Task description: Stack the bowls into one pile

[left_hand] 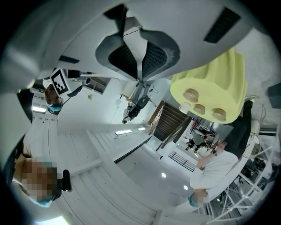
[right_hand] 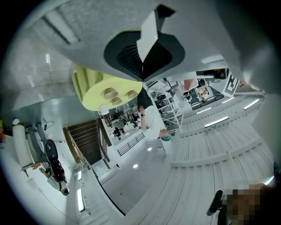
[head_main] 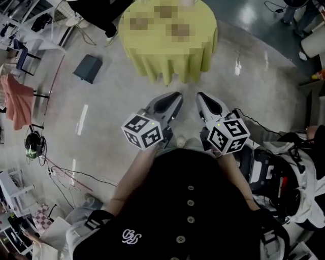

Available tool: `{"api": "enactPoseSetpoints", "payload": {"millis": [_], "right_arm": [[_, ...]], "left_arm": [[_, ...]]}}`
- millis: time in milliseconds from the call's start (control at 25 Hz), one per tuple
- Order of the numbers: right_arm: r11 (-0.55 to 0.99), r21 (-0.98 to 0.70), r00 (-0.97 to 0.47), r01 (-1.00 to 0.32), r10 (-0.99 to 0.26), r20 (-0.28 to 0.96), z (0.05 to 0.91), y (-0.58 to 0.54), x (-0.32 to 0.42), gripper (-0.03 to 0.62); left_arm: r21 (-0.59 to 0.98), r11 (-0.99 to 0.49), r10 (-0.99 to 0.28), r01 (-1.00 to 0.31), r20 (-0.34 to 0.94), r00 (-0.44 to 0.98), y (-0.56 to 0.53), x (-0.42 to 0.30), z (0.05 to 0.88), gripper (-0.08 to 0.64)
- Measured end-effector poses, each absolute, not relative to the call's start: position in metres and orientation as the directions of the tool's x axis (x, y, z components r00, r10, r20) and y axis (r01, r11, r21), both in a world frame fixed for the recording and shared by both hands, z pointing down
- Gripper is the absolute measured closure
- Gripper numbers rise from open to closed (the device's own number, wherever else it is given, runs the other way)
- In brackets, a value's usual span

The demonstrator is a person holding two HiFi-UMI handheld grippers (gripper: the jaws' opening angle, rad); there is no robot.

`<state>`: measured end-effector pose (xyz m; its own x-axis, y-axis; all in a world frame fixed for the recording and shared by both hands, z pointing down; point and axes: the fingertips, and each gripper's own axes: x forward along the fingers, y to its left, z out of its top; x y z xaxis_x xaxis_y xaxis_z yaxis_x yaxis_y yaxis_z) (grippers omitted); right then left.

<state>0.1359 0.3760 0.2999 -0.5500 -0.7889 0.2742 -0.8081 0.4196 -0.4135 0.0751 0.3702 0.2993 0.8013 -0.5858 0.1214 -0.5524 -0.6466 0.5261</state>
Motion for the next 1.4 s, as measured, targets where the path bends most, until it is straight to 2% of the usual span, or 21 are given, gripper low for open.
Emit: {"api": "enactPoseSetpoints", "payload": {"millis": [920, 1400], "right_arm": [[0.239, -0.395, -0.371, -0.887, -0.878, 0.303, 0.3, 0.135, 0.13, 0.588], [0.2, -0.371, -0.324, -0.907, -0.895, 0.308, 0.302, 0.092, 0.118, 0.588]], "left_arm": [[0.545, -0.705, -0.48, -0.453, 0.104, 0.871, 0.116, 0.051, 0.288, 0.518], [0.556, -0.733, -0.422, -0.393, 0.082, 0.903, 0.069, 0.047, 0.289, 0.518]]}}
